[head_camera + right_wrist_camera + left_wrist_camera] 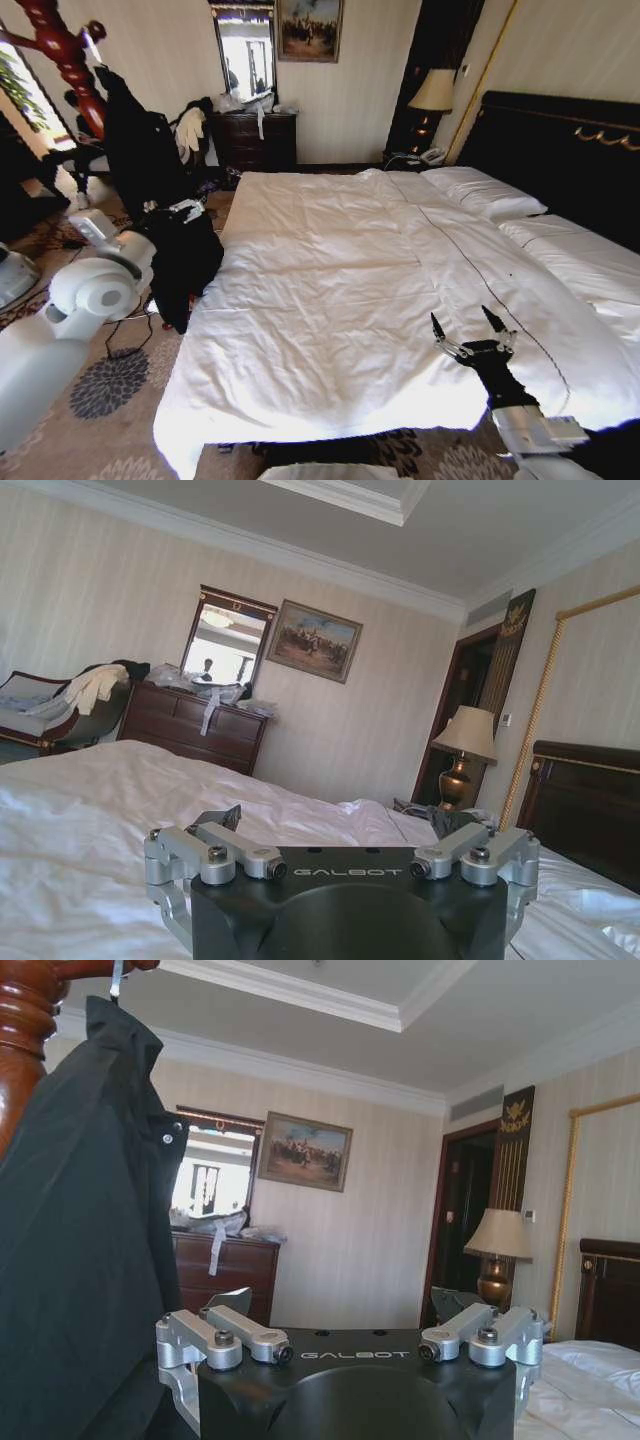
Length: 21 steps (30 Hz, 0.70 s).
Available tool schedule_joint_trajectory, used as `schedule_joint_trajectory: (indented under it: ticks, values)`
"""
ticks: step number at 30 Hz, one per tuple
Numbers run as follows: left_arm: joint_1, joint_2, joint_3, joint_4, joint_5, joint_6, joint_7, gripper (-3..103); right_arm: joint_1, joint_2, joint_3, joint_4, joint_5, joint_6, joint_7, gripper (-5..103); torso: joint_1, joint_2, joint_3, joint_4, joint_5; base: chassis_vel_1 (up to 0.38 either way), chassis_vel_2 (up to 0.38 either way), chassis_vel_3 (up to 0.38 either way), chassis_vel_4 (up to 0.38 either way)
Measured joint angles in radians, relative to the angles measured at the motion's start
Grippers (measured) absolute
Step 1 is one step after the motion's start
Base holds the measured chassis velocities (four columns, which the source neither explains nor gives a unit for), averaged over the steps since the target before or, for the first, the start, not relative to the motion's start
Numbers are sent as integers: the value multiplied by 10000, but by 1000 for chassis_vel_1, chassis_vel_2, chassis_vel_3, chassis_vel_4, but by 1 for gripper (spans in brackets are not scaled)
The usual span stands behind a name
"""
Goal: Pick up the clothes from the bed and hang them on the clothes hanger.
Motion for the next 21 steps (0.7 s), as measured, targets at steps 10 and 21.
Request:
schedule_joint_trajectory:
  ticks: [10, 21]
  values:
    - [1701, -595, -929, -569, 1283, -244, 121, 100, 0, 0, 0, 0, 0, 0, 0, 100, 0, 0, 0, -1, 2, 0, 0, 0, 0]
    - [4991, -2437, -1803, -1475, 4236, -930, 630, 100, 0, 0, 0, 0, 0, 0, -1, 100, 0, 0, 0, 1, 2, 0, 0, 0, 0]
